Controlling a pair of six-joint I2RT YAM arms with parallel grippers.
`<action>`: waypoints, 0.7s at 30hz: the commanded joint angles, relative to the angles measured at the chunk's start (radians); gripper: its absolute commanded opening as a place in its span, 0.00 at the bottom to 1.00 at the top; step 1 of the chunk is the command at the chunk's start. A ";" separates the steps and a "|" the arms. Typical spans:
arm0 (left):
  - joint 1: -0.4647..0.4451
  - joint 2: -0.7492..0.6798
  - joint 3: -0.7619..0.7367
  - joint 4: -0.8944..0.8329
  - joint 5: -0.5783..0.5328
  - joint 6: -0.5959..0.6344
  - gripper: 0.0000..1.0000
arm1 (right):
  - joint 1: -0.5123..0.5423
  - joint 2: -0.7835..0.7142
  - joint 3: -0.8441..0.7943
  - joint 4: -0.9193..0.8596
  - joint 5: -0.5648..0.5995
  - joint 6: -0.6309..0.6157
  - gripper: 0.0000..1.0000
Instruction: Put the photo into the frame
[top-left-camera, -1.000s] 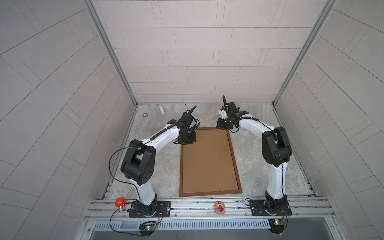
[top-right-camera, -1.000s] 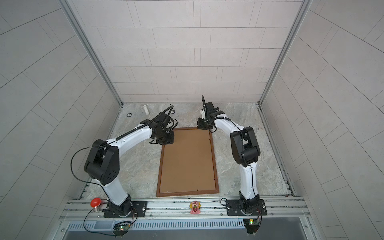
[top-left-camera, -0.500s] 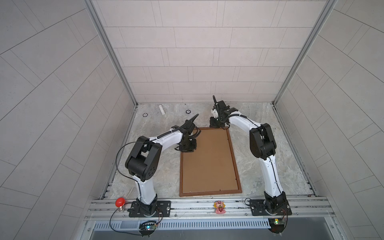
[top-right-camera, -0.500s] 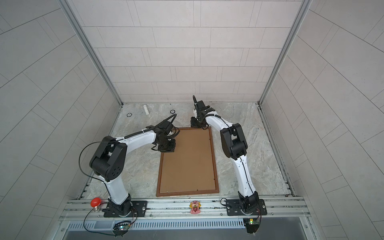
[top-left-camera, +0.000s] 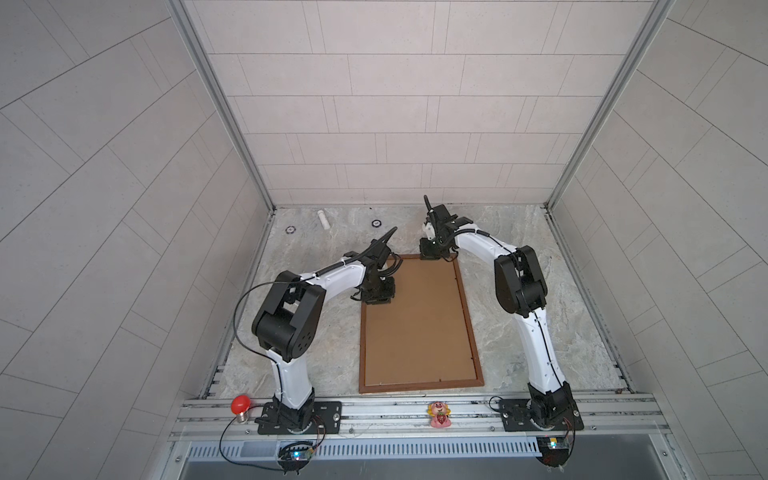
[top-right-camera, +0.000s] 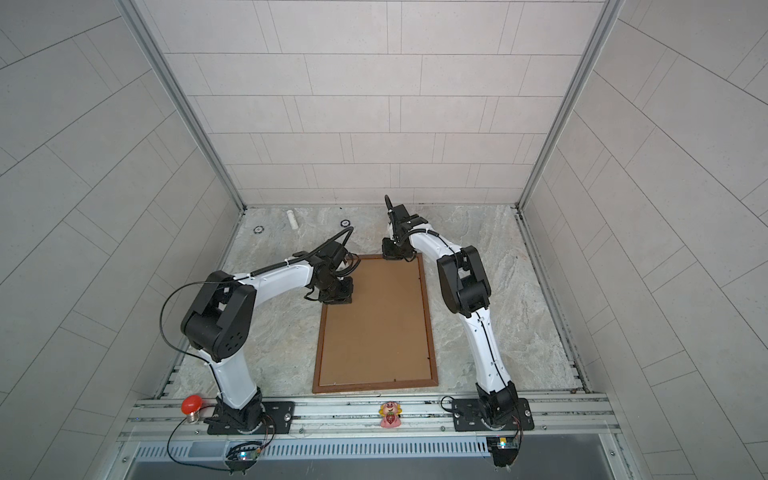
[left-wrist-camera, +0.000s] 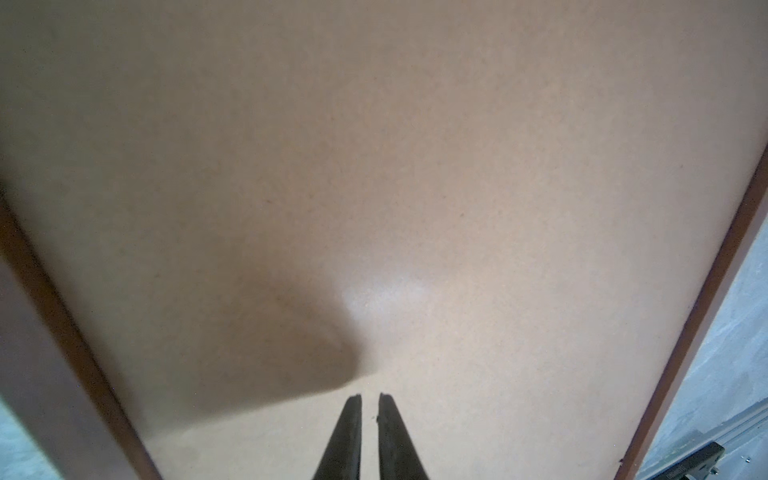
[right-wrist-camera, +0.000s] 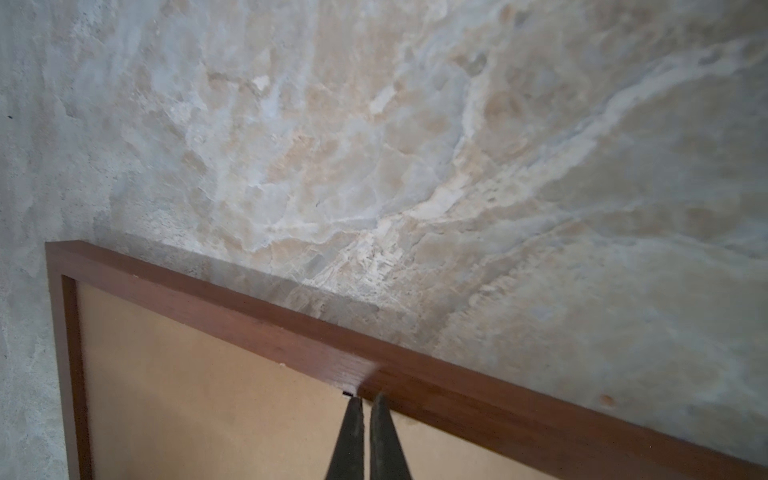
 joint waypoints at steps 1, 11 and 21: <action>-0.003 0.019 0.001 -0.005 0.006 -0.008 0.16 | 0.004 0.019 0.021 -0.014 0.021 -0.010 0.00; -0.004 0.028 0.006 -0.006 0.020 -0.008 0.16 | 0.009 0.042 0.062 -0.029 0.024 -0.006 0.00; -0.004 0.028 0.001 -0.007 0.025 -0.008 0.16 | 0.015 0.071 0.071 -0.037 0.021 -0.010 0.00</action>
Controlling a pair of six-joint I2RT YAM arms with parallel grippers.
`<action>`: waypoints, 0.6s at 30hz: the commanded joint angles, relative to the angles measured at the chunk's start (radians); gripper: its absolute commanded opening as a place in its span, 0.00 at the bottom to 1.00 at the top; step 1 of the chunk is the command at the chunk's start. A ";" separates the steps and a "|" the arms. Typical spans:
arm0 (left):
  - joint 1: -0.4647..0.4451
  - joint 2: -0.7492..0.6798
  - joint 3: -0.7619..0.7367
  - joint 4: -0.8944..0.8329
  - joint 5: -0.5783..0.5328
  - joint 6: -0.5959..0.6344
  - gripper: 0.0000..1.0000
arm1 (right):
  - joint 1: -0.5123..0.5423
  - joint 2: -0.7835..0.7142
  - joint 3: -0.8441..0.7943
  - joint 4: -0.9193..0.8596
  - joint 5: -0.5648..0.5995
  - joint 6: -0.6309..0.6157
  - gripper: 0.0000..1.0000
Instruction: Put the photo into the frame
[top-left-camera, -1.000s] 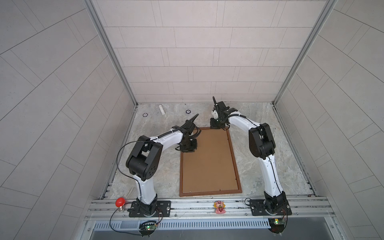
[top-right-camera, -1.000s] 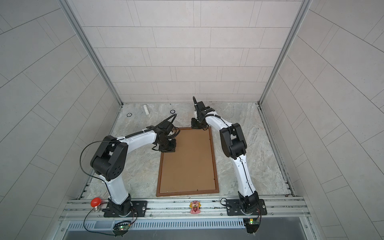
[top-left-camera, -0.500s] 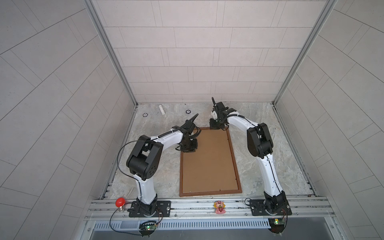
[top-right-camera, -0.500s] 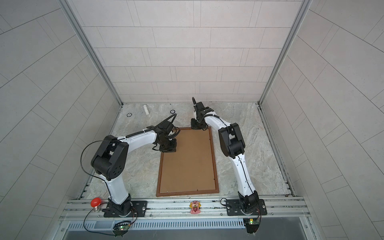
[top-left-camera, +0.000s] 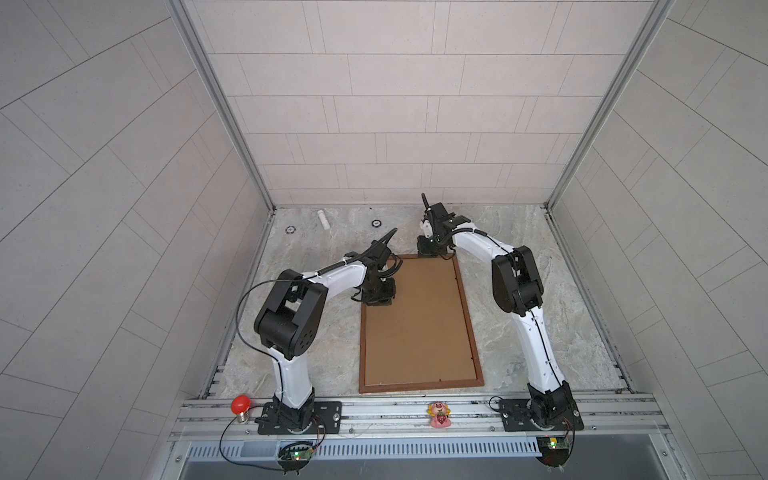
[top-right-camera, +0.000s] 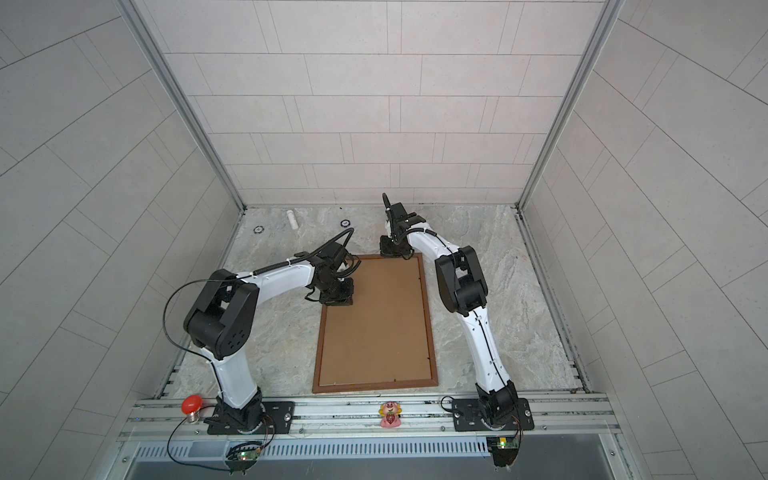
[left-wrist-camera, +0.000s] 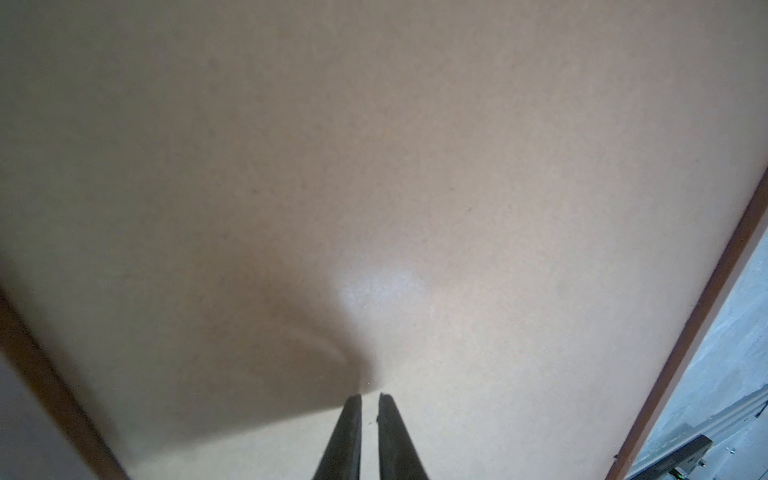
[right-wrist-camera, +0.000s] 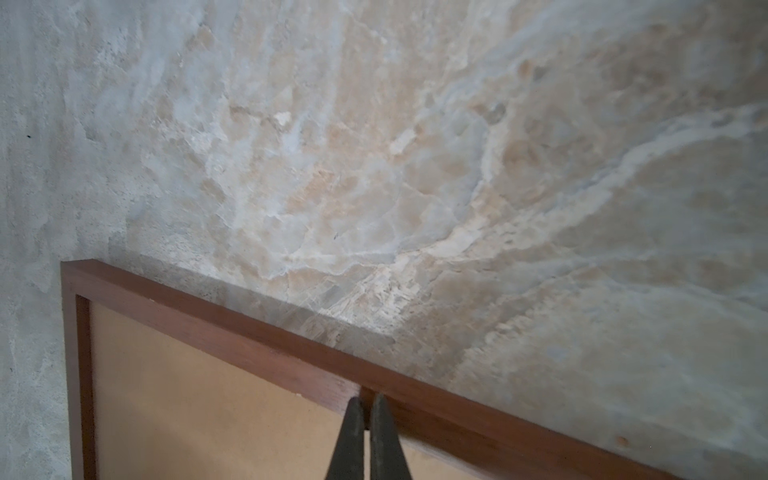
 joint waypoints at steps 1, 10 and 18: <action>-0.004 0.009 -0.002 -0.007 0.003 -0.001 0.16 | 0.008 0.038 0.012 -0.048 0.022 -0.013 0.00; -0.003 0.002 -0.008 -0.007 0.000 -0.003 0.16 | 0.011 0.030 -0.026 -0.087 0.059 -0.017 0.00; -0.003 -0.005 -0.013 -0.007 0.000 -0.007 0.16 | 0.011 0.020 -0.047 -0.101 0.074 -0.015 0.00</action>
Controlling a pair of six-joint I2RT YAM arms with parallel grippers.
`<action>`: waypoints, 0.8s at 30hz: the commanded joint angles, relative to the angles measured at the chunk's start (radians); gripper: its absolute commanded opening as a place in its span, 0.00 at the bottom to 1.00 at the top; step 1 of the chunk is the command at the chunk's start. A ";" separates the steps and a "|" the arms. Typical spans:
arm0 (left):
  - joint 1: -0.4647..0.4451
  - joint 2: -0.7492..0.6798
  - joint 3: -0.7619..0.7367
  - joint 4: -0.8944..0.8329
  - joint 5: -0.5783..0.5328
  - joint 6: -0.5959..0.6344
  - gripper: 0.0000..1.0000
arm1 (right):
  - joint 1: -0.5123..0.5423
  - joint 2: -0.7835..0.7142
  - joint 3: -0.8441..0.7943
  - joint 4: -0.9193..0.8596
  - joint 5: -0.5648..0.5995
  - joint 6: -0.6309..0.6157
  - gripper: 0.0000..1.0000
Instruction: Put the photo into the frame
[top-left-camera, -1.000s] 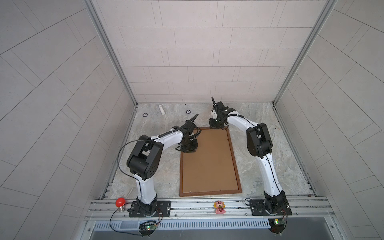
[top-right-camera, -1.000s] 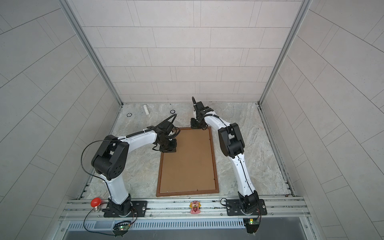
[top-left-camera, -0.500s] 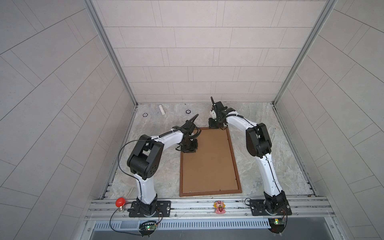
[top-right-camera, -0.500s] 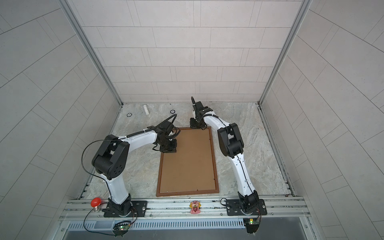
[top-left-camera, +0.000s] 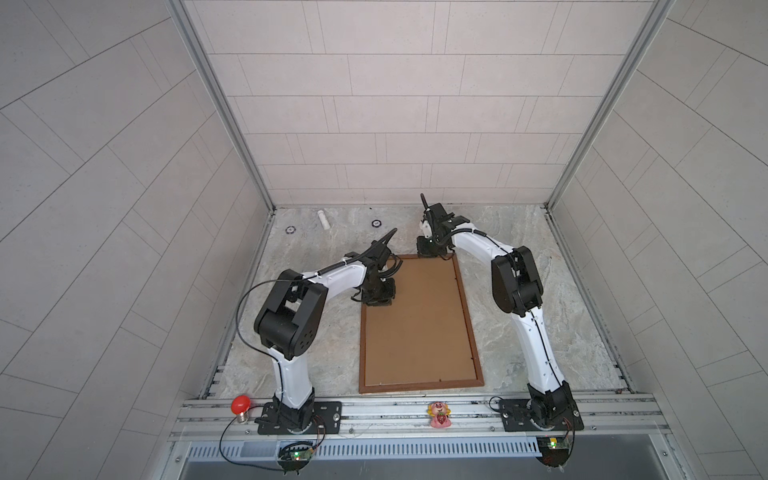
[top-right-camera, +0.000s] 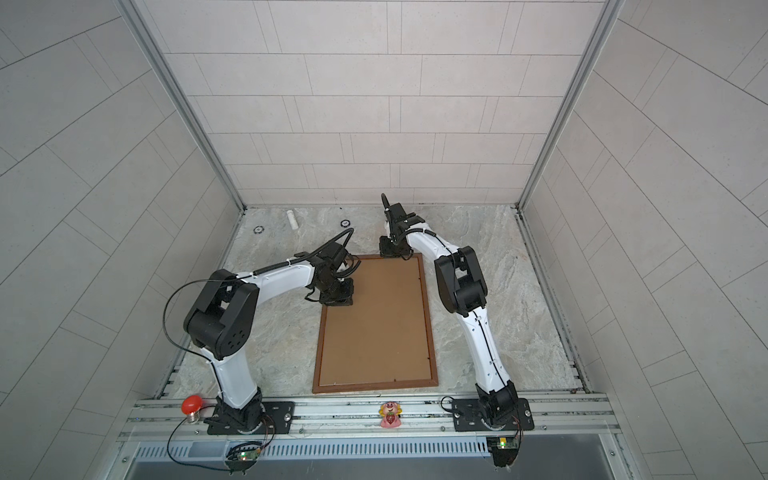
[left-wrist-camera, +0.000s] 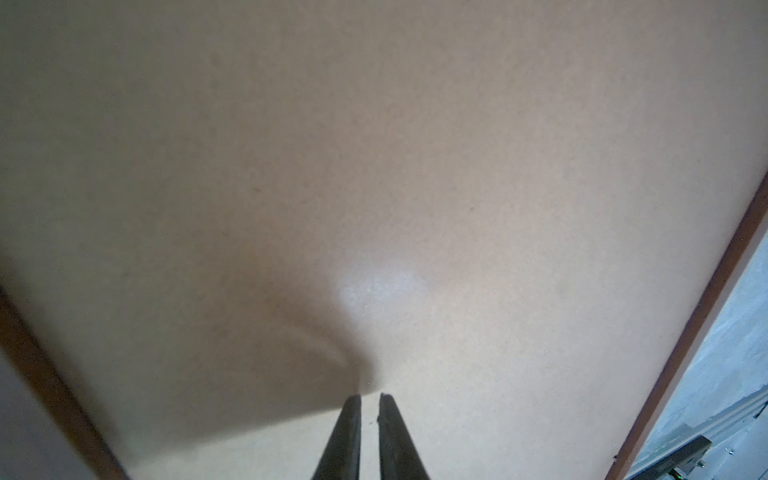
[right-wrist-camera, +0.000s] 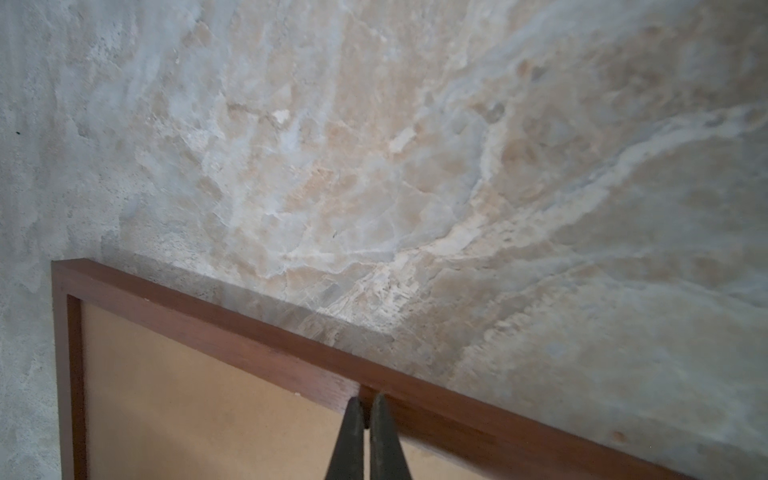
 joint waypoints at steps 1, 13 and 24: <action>-0.003 -0.006 -0.013 -0.007 -0.002 -0.003 0.16 | 0.005 0.017 -0.048 -0.096 0.050 -0.011 0.00; -0.008 -0.007 -0.018 -0.005 -0.009 -0.004 0.16 | 0.008 -0.017 -0.104 -0.072 0.048 -0.005 0.00; -0.011 -0.002 -0.017 -0.001 -0.008 -0.007 0.16 | 0.010 -0.035 -0.151 -0.066 0.056 -0.010 0.00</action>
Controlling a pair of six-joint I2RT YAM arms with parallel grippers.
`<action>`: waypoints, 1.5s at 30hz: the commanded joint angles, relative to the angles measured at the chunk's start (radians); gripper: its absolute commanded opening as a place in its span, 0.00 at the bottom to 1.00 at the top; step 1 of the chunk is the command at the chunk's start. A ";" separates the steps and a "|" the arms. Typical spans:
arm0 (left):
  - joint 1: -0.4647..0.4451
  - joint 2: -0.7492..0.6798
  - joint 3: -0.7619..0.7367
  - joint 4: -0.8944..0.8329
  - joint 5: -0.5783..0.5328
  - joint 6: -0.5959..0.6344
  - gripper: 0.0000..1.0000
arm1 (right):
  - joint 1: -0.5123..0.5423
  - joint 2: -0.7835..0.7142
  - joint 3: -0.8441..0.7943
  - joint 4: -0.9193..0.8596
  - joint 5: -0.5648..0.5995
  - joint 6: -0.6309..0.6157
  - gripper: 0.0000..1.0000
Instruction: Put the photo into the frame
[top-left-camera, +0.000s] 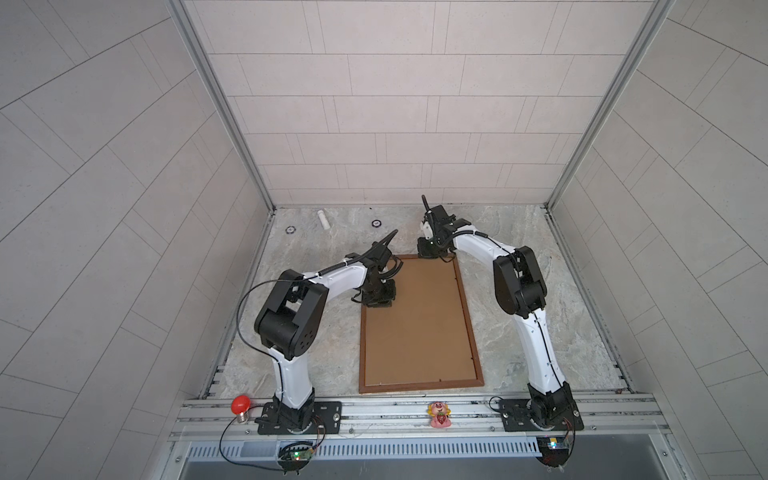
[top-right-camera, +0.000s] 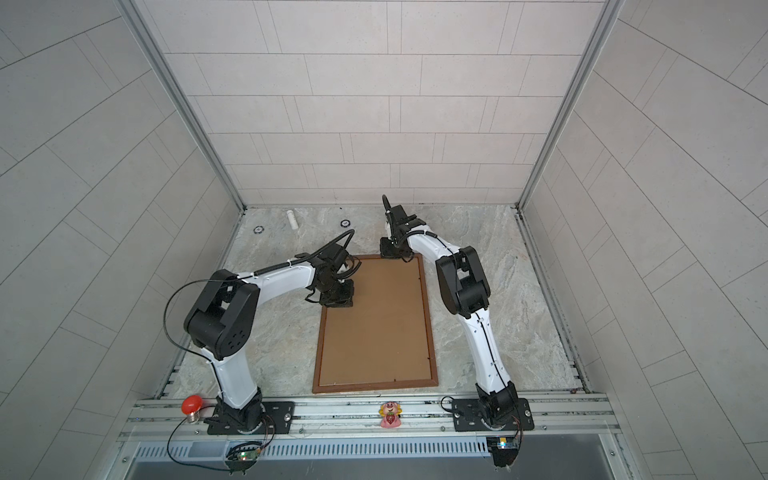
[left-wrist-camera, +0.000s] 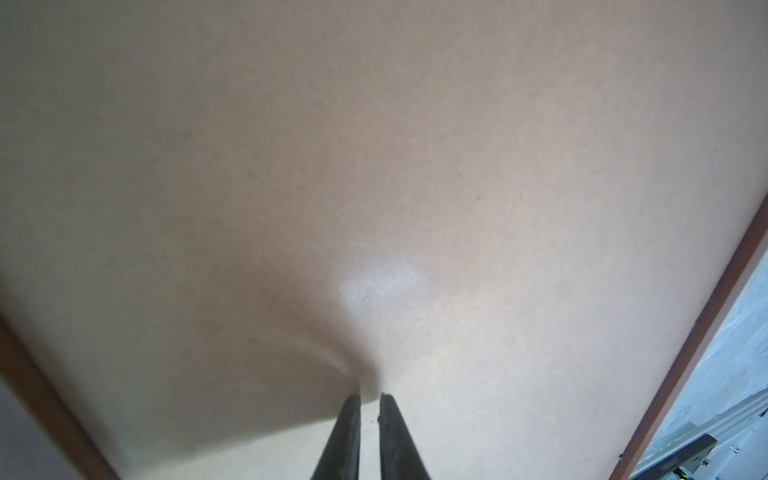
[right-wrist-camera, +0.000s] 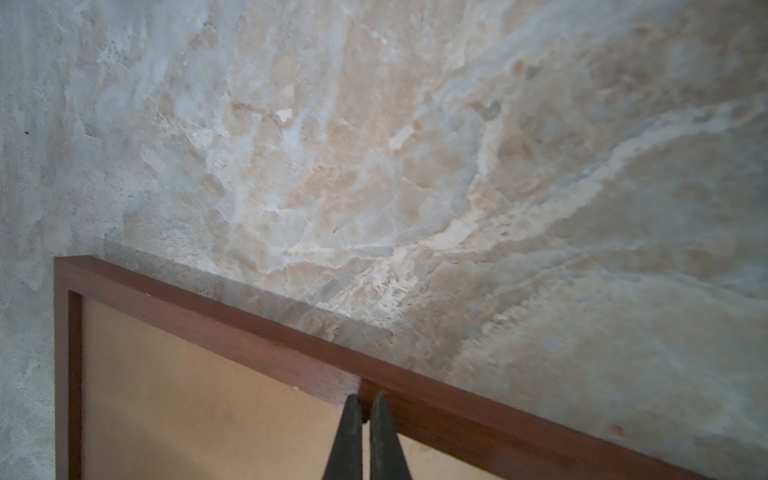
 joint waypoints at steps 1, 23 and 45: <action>-0.004 -0.003 -0.008 -0.002 -0.009 -0.005 0.16 | 0.007 0.006 -0.067 -0.132 0.051 -0.010 0.00; -0.008 0.006 -0.006 0.001 -0.025 -0.009 0.16 | 0.011 0.007 0.137 -0.182 0.066 -0.028 0.00; -0.006 0.009 -0.005 -0.001 -0.020 -0.006 0.16 | 0.019 0.113 0.247 -0.248 0.054 -0.038 0.00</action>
